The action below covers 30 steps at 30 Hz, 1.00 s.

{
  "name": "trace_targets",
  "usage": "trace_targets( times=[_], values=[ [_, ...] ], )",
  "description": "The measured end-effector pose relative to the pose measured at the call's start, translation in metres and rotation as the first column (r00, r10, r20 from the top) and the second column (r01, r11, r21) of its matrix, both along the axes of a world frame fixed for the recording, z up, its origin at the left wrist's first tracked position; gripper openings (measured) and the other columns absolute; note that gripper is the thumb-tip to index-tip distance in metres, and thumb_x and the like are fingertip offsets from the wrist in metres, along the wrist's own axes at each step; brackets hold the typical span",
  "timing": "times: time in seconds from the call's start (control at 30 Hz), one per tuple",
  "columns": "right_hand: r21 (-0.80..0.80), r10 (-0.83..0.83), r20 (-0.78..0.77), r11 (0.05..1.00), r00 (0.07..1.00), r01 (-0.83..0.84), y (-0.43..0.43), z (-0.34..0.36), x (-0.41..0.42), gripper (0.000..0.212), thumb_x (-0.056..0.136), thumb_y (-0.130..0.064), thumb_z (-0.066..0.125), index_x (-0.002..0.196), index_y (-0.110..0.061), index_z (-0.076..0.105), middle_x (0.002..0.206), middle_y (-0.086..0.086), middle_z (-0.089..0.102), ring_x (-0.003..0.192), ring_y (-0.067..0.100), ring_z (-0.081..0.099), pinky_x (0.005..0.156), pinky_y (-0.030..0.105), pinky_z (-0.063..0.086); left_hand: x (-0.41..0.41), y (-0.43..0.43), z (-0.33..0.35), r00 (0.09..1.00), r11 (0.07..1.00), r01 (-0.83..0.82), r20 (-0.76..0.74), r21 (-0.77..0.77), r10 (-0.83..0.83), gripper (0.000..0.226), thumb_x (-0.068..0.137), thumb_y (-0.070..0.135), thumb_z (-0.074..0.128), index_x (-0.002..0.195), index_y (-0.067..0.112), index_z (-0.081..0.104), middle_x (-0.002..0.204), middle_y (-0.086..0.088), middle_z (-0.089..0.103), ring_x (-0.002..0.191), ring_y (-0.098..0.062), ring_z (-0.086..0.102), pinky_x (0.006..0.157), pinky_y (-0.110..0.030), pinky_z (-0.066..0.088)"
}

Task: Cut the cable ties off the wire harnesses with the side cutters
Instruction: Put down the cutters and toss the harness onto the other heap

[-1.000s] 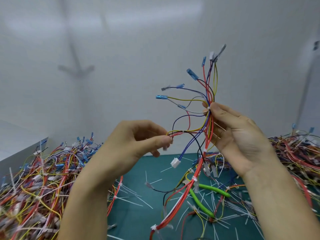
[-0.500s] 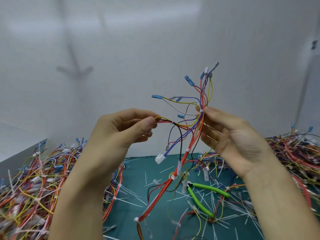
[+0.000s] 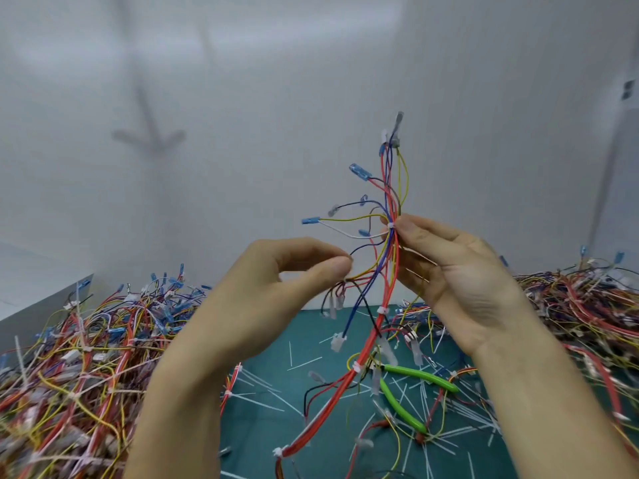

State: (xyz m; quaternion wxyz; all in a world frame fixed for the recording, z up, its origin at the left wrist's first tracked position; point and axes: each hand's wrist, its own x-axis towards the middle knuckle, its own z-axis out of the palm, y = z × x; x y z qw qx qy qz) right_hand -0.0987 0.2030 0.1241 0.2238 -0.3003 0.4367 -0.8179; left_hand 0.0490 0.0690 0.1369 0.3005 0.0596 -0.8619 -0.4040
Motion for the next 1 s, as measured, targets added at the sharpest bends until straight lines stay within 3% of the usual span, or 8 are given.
trace_targets(
  times=[0.13,0.27,0.33,0.47,0.6,0.7,0.87,1.0],
  values=[
    [0.012,-0.017,-0.032,1.0,0.999,0.017,-0.006,-0.002,0.006,0.017,0.064,-0.026,0.074,0.078,-0.016,0.077,0.076,0.001,0.075,0.064,0.01,0.069,0.059,0.019,0.056,-0.015,0.007,-0.005,0.988,0.992,0.129,0.092,-0.015,-0.127,0.025,0.08,0.037,0.071,0.099,0.022,0.076,0.092,0.009,0.076,0.093,-0.005,0.07,0.088,-0.027,0.054],
    [0.033,-0.051,-0.074,0.998,0.996,0.054,-0.009,-0.004,0.007,0.017,0.067,-0.025,0.074,0.081,-0.015,0.077,0.079,0.004,0.076,0.067,0.013,0.071,0.057,0.021,0.055,-0.027,0.007,-0.014,0.99,0.993,0.115,0.091,-0.036,-0.111,0.015,0.088,0.019,0.072,0.098,0.007,0.073,0.091,-0.014,0.072,0.093,-0.032,0.066,0.09,-0.051,0.051],
    [0.064,-0.078,-0.123,0.994,0.989,0.086,-0.01,-0.005,0.005,0.017,0.072,-0.023,0.073,0.086,-0.014,0.077,0.083,0.004,0.077,0.073,0.015,0.072,0.065,0.025,0.058,-0.031,0.008,-0.016,0.992,0.994,0.099,0.08,-0.052,-0.094,0.013,0.089,0.017,0.071,0.095,0.006,0.072,0.09,-0.019,0.07,0.09,-0.036,0.064,0.087,-0.055,0.05],
    [0.134,-0.145,-0.262,0.974,0.954,0.184,-0.01,-0.007,0.003,0.013,0.087,-0.013,0.07,0.097,-0.018,0.076,0.093,0.001,0.078,0.089,0.013,0.073,0.082,0.031,0.054,-0.036,0.005,-0.02,1.0,0.999,0.018,-0.002,-0.047,-0.018,0.008,0.091,0.02,0.068,0.095,0.014,0.072,0.085,-0.009,0.071,0.084,-0.026,0.066,0.082,-0.045,0.055],
    [0.138,-0.26,-0.355,0.935,0.898,0.325,-0.009,-0.007,0.0,0.015,0.085,-0.013,0.075,0.097,-0.023,0.074,0.096,-0.005,0.075,0.082,-0.004,0.068,0.064,0.008,0.048,-0.041,0.004,-0.022,0.992,0.997,-0.048,-0.117,0.061,0.055,0.008,0.09,0.019,0.069,0.096,0.016,0.073,0.086,-0.005,0.074,0.086,-0.021,0.069,0.087,-0.043,0.054],
    [0.159,-0.271,-0.434,0.916,0.859,0.369,-0.006,-0.006,-0.001,0.008,0.087,-0.015,0.073,0.088,-0.023,0.074,0.082,-0.007,0.074,0.069,-0.003,0.063,0.058,0.007,0.046,-0.042,0.003,-0.023,0.978,0.989,-0.07,-0.186,0.128,0.093,0.007,0.089,0.017,0.07,0.094,0.02,0.074,0.084,0.0,0.074,0.079,-0.009,0.068,0.086,-0.038,0.055],
    [0.348,-0.011,-0.552,0.905,0.834,0.243,-0.001,-0.004,0.001,0.009,0.089,-0.028,0.069,0.089,-0.023,0.077,0.08,-0.008,0.077,0.064,0.004,0.068,0.057,0.012,0.049,-0.043,0.002,-0.022,0.963,0.986,-0.042,-0.255,0.158,0.082,0.014,0.087,0.013,0.073,0.1,0.019,0.072,0.083,-0.004,0.073,0.073,-0.007,0.064,0.074,-0.026,0.054],
    [0.397,0.095,-0.555,0.903,0.827,0.162,-0.003,-0.005,0.004,0.008,0.085,-0.027,0.074,0.093,-0.025,0.077,0.084,-0.008,0.078,0.071,0.007,0.072,0.061,0.015,0.052,-0.044,0.006,-0.022,0.933,0.973,-0.066,-0.333,0.22,0.138,0.031,0.082,0.01,0.077,0.099,0.033,0.066,0.082,0.0,0.074,0.076,-0.008,0.07,0.073,-0.021,0.056]
  ],
)
